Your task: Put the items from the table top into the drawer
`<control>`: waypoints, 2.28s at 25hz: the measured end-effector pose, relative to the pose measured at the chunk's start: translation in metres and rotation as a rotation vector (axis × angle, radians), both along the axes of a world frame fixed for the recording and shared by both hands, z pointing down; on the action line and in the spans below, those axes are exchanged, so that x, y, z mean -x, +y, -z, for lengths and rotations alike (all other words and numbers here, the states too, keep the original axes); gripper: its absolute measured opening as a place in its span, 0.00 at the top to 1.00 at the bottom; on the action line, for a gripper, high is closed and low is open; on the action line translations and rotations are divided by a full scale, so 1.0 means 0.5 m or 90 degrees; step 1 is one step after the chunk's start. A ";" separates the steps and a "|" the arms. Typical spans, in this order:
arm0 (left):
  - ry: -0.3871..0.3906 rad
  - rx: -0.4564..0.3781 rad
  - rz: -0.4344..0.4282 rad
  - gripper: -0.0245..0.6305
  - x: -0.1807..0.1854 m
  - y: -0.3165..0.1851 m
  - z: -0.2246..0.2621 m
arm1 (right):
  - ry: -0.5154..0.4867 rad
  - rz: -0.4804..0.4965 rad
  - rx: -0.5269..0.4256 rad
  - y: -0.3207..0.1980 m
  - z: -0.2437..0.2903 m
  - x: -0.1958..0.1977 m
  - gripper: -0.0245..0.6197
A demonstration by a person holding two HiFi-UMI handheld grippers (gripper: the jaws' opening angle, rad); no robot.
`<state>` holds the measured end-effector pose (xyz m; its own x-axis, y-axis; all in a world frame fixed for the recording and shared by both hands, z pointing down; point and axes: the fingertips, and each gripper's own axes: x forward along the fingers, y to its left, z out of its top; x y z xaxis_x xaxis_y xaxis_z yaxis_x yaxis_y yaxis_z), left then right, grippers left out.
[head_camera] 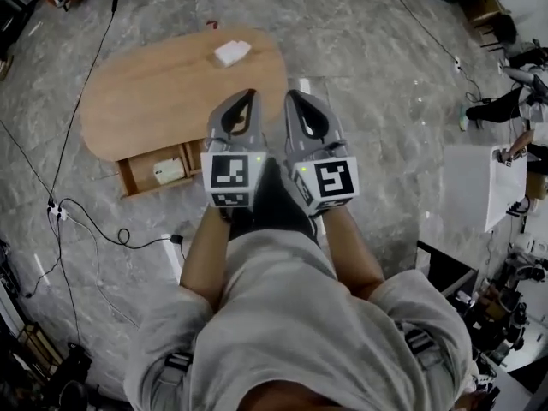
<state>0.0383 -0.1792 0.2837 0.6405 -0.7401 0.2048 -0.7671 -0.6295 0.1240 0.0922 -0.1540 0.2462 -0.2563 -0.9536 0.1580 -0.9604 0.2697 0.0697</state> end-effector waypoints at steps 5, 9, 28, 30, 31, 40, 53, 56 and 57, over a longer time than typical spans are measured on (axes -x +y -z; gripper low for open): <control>-0.060 0.052 0.040 0.93 -0.010 -0.125 -0.119 | -0.029 0.037 0.064 -0.142 -0.134 -0.020 0.95; -0.091 0.088 0.072 0.93 -0.025 -0.227 -0.187 | -0.058 0.051 0.102 -0.260 -0.221 -0.036 0.95; -0.226 0.205 0.056 0.93 -0.038 -0.492 -0.650 | -0.100 0.166 0.264 -0.480 -0.683 -0.044 0.95; -0.238 0.212 0.055 0.93 -0.039 -0.510 -0.678 | -0.103 0.167 0.268 -0.498 -0.712 -0.041 0.95; -0.246 0.218 0.053 0.93 -0.039 -0.516 -0.697 | -0.106 0.165 0.272 -0.504 -0.727 -0.040 0.95; -0.412 0.286 -0.031 0.77 -0.024 -0.573 -0.936 | -0.113 0.149 0.316 -0.513 -0.803 -0.074 0.95; -0.522 0.354 -0.145 0.88 -0.036 -0.601 -1.069 | -0.116 0.137 0.348 -0.522 -0.842 -0.120 0.95; -0.491 0.359 -0.131 0.91 -0.042 -0.589 -1.056 | -0.117 0.145 0.345 -0.523 -0.835 -0.108 0.95; -0.478 0.364 -0.124 0.92 -0.040 -0.580 -1.050 | -0.118 0.148 0.343 -0.522 -0.831 -0.102 0.95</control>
<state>0.0582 -0.4692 0.8085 0.2964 -0.2959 0.9081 -0.6595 -0.7511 -0.0294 0.1432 -0.4150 0.6618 -0.5171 -0.6679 0.5353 -0.8555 0.4238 -0.2975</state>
